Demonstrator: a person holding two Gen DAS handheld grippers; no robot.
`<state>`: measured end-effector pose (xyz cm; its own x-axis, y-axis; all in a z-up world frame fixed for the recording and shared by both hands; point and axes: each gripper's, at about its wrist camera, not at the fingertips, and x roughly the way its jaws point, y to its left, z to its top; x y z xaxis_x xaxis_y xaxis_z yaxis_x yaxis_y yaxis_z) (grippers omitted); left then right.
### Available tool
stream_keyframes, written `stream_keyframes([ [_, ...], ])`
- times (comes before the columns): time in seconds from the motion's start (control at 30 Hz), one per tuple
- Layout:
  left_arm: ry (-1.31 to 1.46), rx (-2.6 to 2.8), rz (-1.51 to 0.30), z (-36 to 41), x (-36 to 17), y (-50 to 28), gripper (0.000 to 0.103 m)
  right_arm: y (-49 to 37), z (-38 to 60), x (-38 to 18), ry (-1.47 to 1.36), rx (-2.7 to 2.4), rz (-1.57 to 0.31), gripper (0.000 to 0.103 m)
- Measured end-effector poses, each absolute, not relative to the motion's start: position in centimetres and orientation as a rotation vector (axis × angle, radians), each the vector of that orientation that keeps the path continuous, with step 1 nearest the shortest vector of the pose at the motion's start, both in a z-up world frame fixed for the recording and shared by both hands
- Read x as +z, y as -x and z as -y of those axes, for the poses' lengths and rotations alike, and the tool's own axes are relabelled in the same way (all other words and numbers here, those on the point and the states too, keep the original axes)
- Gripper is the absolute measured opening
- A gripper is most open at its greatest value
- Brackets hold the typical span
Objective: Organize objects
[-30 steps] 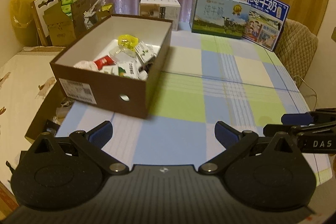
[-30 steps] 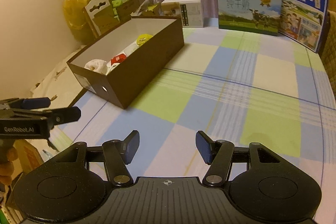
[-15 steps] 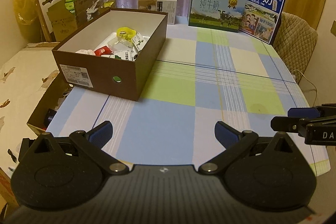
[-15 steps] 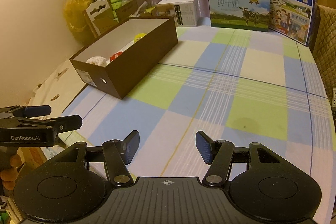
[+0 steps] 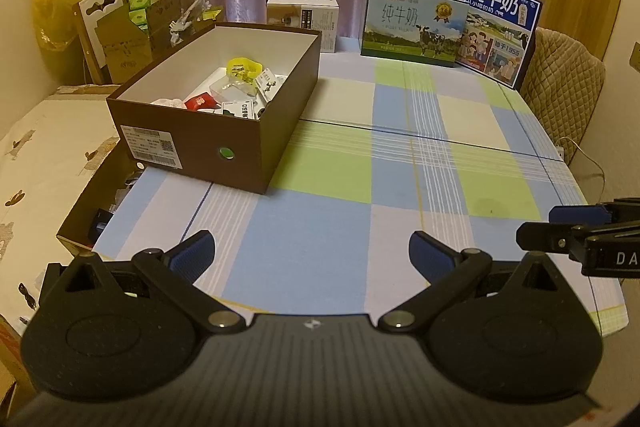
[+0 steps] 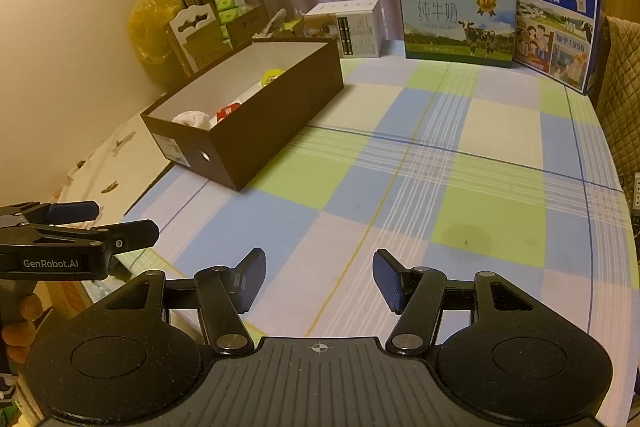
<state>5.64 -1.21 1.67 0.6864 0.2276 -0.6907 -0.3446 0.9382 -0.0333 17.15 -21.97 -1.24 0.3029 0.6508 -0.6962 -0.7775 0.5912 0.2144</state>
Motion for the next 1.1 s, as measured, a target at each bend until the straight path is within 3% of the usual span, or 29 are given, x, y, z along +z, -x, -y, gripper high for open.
stream_keyframes([
  [1.1, 0.153, 0.264, -0.747, 2.4, 1.5, -6.8, 0.102, -17.7, 22.2, -1.2, 0.162, 0.944, -0.837, 0.057],
])
